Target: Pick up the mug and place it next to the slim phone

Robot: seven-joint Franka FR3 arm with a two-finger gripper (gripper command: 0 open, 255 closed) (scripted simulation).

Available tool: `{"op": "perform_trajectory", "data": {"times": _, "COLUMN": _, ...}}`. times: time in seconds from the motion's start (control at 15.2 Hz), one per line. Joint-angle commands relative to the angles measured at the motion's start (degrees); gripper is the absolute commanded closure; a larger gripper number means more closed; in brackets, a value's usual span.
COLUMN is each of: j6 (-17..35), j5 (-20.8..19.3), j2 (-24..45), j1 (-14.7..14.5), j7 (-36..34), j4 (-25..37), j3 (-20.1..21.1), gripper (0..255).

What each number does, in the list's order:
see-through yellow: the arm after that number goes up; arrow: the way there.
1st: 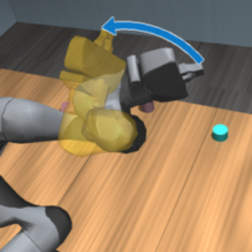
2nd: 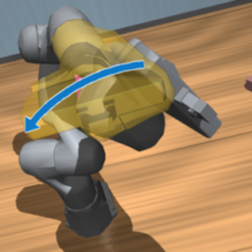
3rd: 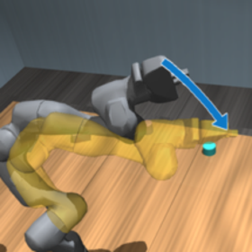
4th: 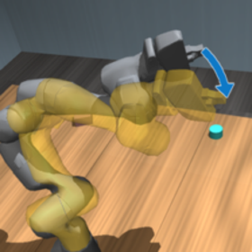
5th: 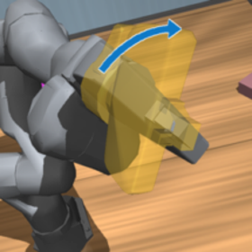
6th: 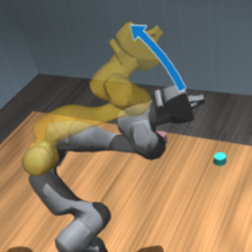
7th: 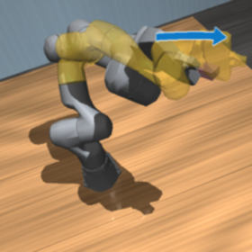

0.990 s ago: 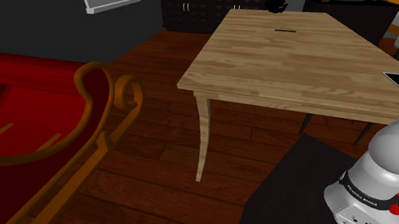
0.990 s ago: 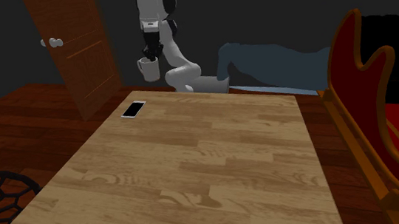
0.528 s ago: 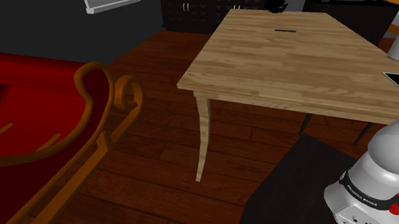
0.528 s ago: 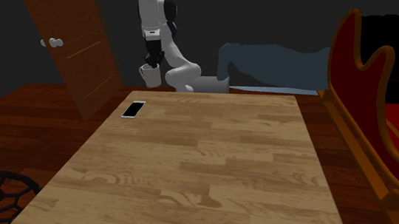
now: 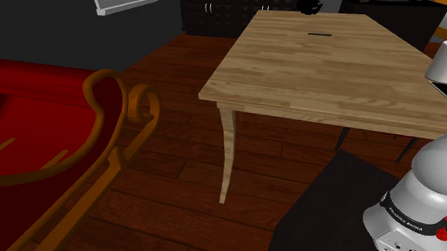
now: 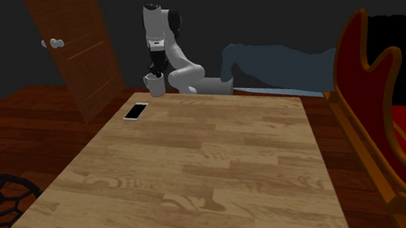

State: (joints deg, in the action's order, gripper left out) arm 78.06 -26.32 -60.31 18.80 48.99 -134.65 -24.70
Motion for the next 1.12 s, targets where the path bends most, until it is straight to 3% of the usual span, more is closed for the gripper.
{"op": "perform_trajectory", "data": {"times": 0.0, "j6": 1.04, "j5": -0.37, "j2": -0.79, "j1": 0.24, "j7": -0.27, "j4": -1.82, "j3": -0.33, "gripper": 255}}
{"op": "perform_trajectory", "data": {"times": 0.66, "j6": 6.5, "j5": -2.93, "j2": -3.95, "j1": 1.5, "j7": -1.27, "j4": -10.45, "j3": -2.91, "gripper": 255}}
{"op": "perform_trajectory", "data": {"times": 1.06, "j6": 6.5, "j5": -2.93, "j2": -3.95, "j1": 1.5, "j7": -1.27, "j4": -10.45, "j3": -2.91, "gripper": 255}}
